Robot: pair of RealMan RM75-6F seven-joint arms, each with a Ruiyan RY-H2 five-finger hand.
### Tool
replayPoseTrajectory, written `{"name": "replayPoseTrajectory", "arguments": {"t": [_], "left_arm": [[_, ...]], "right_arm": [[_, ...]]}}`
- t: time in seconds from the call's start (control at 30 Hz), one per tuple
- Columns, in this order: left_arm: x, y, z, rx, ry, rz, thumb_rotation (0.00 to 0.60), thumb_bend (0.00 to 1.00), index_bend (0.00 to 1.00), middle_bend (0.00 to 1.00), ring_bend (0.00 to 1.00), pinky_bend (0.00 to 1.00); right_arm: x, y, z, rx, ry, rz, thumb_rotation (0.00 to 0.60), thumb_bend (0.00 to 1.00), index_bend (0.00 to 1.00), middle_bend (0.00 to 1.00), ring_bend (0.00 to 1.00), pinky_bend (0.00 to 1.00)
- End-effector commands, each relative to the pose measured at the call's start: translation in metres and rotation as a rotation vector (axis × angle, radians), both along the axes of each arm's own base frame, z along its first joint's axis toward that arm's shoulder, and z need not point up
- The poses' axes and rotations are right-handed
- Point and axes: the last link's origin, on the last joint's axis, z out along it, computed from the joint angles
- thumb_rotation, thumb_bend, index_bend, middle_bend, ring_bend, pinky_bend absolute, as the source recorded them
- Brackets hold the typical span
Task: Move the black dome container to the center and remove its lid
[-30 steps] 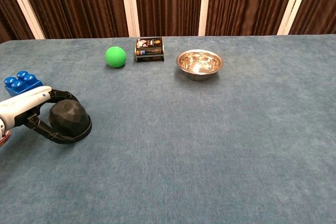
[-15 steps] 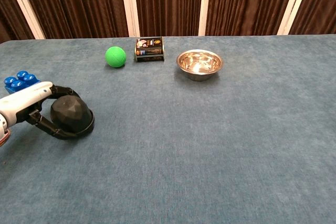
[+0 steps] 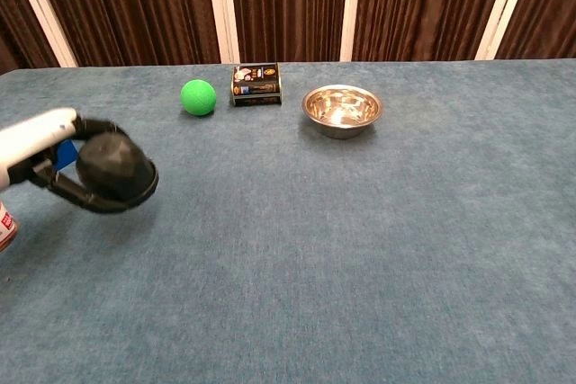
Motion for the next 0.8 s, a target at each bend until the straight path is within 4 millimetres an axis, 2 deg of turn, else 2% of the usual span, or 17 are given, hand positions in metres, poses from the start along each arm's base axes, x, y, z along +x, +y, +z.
{"name": "replayPoseTrajectory", "arguments": {"t": [0.03, 0.17, 0.4, 0.53, 0.67, 0.73, 0.8], "left_arm": [[0.027, -0.001, 0.029, 0.1, 0.064, -0.116, 0.6, 0.32, 0.48, 0.45, 0.0, 0.0], [0.052, -0.002, 0.047, 0.194, 0.203, -0.204, 0.6, 0.32, 0.48, 0.46, 0.0, 0.0], [0.091, 0.004, 0.059, 0.321, 0.499, -0.276, 0.6, 0.32, 0.53, 0.47, 0.0, 0.0], [0.105, 0.008, 0.058, 0.395, 0.649, -0.302, 0.6, 0.33, 0.55, 0.48, 0.0, 0.0], [0.111, 0.011, 0.053, 0.448, 0.776, -0.327, 0.6, 0.33, 0.56, 0.48, 0.0, 0.0], [0.113, 0.011, 0.05, 0.447, 0.781, -0.326, 0.6, 0.33, 0.56, 0.48, 0.0, 0.0], [0.115, 0.01, 0.045, 0.409, 0.711, -0.298, 0.6, 0.33, 0.56, 0.47, 0.0, 0.0]], "right_arm": [[0.0, 0.0, 0.0, 0.001, -0.001, 0.0, 0.6, 0.23, 0.0, 0.0, 0.0, 0.0], [0.001, 0.0, 0.0, -0.001, -0.005, 0.004, 0.6, 0.23, 0.0, 0.0, 0.0, 0.0], [0.002, 0.0, -0.002, 0.005, -0.008, 0.008, 0.6, 0.23, 0.0, 0.0, 0.0, 0.0], [0.001, -0.001, -0.003, 0.009, -0.009, 0.007, 0.6, 0.23, 0.0, 0.0, 0.0, 0.0], [0.001, -0.001, -0.002, 0.008, -0.01, 0.006, 0.6, 0.23, 0.0, 0.0, 0.0, 0.0], [0.001, -0.001, -0.002, 0.006, -0.011, 0.007, 0.6, 0.23, 0.0, 0.0, 0.0, 0.0], [0.001, 0.0, -0.002, 0.005, -0.01, 0.008, 0.6, 0.23, 0.0, 0.0, 0.0, 0.0]]}}
